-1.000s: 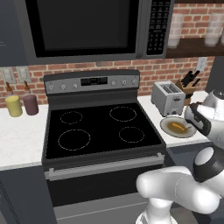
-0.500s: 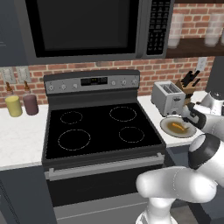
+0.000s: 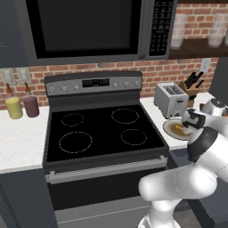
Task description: Pick up the knife from the drawer and place it on the cutting board. Then place the meat from the plate to the cutting board.
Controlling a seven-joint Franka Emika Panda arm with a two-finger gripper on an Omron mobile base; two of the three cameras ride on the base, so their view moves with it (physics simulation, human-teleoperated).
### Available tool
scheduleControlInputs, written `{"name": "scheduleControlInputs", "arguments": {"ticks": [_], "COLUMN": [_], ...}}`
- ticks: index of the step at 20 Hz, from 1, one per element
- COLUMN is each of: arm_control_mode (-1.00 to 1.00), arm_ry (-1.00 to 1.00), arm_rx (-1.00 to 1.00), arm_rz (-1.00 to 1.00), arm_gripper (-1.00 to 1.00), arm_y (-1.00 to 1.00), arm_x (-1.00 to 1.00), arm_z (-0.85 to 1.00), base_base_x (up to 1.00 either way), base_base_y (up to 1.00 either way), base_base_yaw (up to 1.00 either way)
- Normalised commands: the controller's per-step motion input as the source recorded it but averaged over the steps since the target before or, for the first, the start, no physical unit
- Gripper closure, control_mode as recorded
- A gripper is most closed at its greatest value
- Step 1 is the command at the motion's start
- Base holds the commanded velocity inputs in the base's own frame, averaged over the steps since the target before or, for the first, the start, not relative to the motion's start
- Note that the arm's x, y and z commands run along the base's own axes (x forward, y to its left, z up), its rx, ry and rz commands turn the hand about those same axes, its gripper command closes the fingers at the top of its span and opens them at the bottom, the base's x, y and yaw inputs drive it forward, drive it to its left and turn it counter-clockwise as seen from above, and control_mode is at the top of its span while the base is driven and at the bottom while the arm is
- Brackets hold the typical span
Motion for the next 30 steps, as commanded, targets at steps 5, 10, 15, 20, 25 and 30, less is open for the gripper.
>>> {"name": "scheduleControlInputs", "arguments": {"ticks": [5, 10, 15, 20, 25, 30], "arm_control_mode": [-1.00, -1.00, -1.00, -1.00, -1.00, -1.00], "arm_ry": [-0.01, 0.00, 0.02, 0.02, 0.04, 0.02], "arm_rx": [-0.02, -0.02, 0.00, 0.00, 0.00, 0.00], "arm_rz": [0.00, 0.00, 0.00, 0.00, 0.00, 0.00], "arm_gripper": [-1.00, -1.00, -1.00, -1.00, -1.00, -1.00], "arm_y": [0.00, 0.00, 0.00, 0.00, 0.00, 0.00], "arm_x": [0.08, 0.35, 0.42, 0.21, 0.16, 0.07], "arm_z": [-0.03, 0.00, 0.00, 0.00, -0.02, -0.10], "base_base_x": [0.00, 0.00, 0.00, 0.00, 0.00, 0.00], "base_base_y": [0.00, 0.00, 0.00, 0.00, 0.00, 0.00], "base_base_yaw": [0.00, 0.00, 0.00, 0.00, 0.00, 0.00]}}
